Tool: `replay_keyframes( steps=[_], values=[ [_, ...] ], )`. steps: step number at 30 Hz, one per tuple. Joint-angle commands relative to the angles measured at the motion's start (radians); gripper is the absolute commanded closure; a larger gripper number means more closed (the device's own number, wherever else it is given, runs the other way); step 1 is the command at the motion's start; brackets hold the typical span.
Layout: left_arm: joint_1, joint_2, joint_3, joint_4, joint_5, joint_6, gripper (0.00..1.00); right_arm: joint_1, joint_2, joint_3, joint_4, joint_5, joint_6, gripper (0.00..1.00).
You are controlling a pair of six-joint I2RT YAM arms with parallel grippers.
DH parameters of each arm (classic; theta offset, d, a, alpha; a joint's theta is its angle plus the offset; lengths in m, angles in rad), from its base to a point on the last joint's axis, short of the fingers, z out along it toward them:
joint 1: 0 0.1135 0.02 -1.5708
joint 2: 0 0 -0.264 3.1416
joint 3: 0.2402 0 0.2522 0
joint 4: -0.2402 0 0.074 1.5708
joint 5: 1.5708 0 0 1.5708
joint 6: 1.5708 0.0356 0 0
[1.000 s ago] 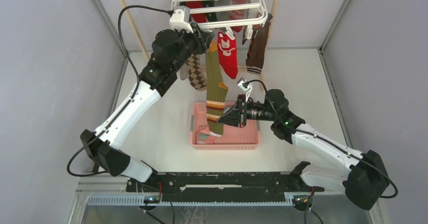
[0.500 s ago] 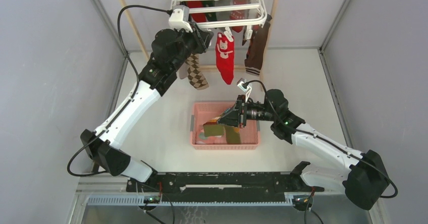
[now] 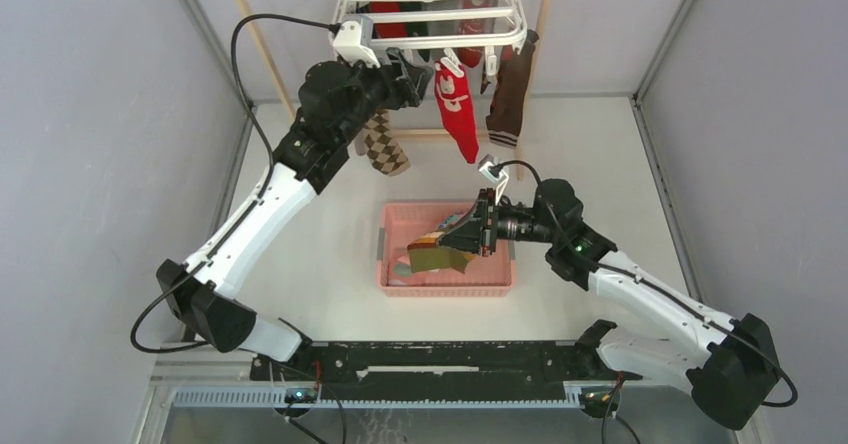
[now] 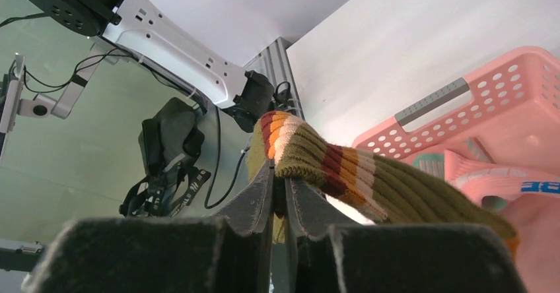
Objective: Remove the socks clipped to the hanger
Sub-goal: Remove the sock from the hanger, then place the sock in the bin.
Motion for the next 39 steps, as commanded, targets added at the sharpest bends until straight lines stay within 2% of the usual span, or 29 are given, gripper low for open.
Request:
replay_keyframes(
  steps=[1,5,6,7,13,18,26,30,39],
  values=[
    [0.007,-0.074,-0.050,0.033,0.003,0.007,0.21,-0.020,-0.043,0.030,-0.013,-0.009,-0.035,0.85],
    [0.006,-0.111,-0.107,0.029,-0.004,0.008,0.12,-0.042,-0.070,0.056,-0.094,0.000,-0.077,0.85],
    [0.006,-0.122,-0.123,0.025,-0.006,0.006,0.03,-0.053,-0.078,0.064,-0.116,0.001,-0.094,0.85],
    [0.006,-0.134,-0.139,0.021,-0.007,0.006,0.01,-0.062,-0.084,0.069,-0.137,0.002,-0.101,0.85],
    [0.004,-0.230,-0.260,0.019,-0.024,0.001,0.00,-0.156,-0.097,0.075,-0.187,-0.031,-0.139,0.85],
    [0.001,-0.312,-0.358,0.003,-0.035,-0.012,0.00,-0.224,-0.034,0.076,-0.202,-0.050,-0.174,0.85],
    [-0.004,-0.439,-0.521,-0.014,-0.052,-0.077,0.00,-0.238,0.098,0.058,-0.257,0.006,-0.240,0.85],
    [-0.009,-0.492,-0.596,-0.008,-0.046,-0.103,0.00,-0.228,0.148,0.046,-0.296,0.080,-0.267,0.83],
    [-0.021,-0.584,-0.717,0.011,-0.044,-0.136,0.00,-0.093,0.220,0.073,-0.509,0.462,-0.346,0.82]
  ],
)
